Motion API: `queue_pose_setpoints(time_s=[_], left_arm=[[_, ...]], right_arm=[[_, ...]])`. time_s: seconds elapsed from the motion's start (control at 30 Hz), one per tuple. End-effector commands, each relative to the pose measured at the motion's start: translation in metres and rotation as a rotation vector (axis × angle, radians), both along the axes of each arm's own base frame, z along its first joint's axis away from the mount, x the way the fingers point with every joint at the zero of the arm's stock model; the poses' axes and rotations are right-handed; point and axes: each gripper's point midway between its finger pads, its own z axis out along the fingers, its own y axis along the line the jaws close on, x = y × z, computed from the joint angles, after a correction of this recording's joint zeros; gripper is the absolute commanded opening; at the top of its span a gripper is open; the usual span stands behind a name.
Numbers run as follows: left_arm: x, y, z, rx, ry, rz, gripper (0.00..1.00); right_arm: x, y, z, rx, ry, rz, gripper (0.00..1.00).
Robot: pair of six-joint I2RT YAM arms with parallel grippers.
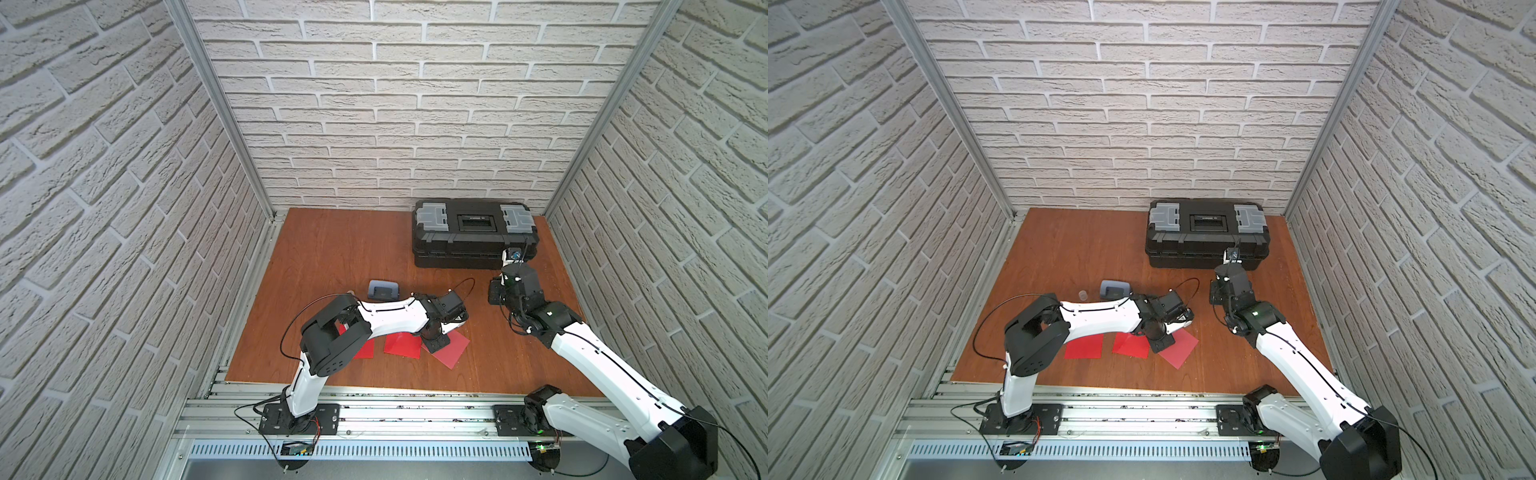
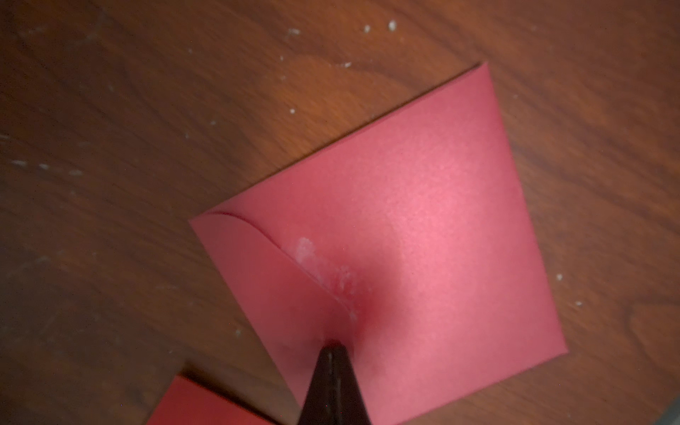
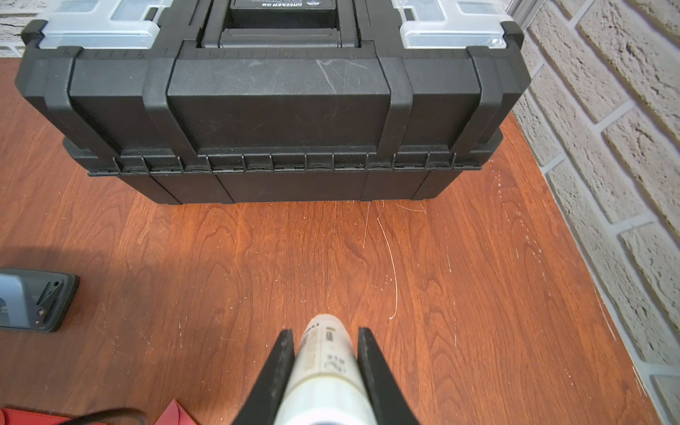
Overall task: Seal the envelope with a glue stick
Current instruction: Seal the envelope at the center of the board.
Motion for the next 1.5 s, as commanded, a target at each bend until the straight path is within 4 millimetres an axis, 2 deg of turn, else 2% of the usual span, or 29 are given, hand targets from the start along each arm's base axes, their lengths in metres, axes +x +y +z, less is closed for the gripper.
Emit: queue_pose_setpoints(time_s=[0.0,0.27,0.43,0.57,0.67,0.87,0.97,1.07,1.3,1.37,1.47], left_arm=[[-0.014,0.017,-0.034,0.105,0.049,-0.025,0.00],[0.008,-0.004,0.016,-0.023,-0.025,0.005,0.02],[0.008,-0.014,0.024,-0.064,-0.015,0.008,0.02],[0.005,-0.015,0.016,-0.058,0.006,0.009,0.02],[0.002,-0.011,0.001,-0.021,0.028,0.005,0.02],[-0.013,0.011,-0.039,0.124,0.087,-0.033,0.00],[-0.013,0.016,-0.043,0.155,0.080,-0.040,0.00],[-0.006,0.010,-0.030,0.117,0.045,-0.039,0.01],[0.019,-0.017,0.024,-0.066,-0.054,0.014,0.04],[0.022,-0.023,0.032,-0.103,-0.057,0.021,0.04],[0.024,-0.027,0.032,-0.114,-0.045,0.023,0.04]], right_arm=[[0.004,-0.002,0.017,0.010,-0.044,-0.016,0.03],[0.004,-0.002,0.022,0.014,-0.050,-0.012,0.03],[0.005,-0.001,0.023,0.016,-0.052,-0.009,0.03],[0.004,-0.001,0.023,0.017,-0.051,-0.008,0.03],[0.003,-0.001,0.022,0.017,-0.049,-0.008,0.03],[0.002,-0.003,0.021,0.012,-0.046,-0.014,0.02],[0.002,-0.002,0.023,0.012,-0.049,-0.011,0.03],[0.002,-0.003,0.024,0.012,-0.051,-0.014,0.03],[0.001,-0.003,0.030,0.014,-0.061,-0.015,0.03],[0.001,-0.003,0.030,0.014,-0.061,-0.013,0.03],[0.001,-0.003,0.030,0.017,-0.060,-0.013,0.03]])
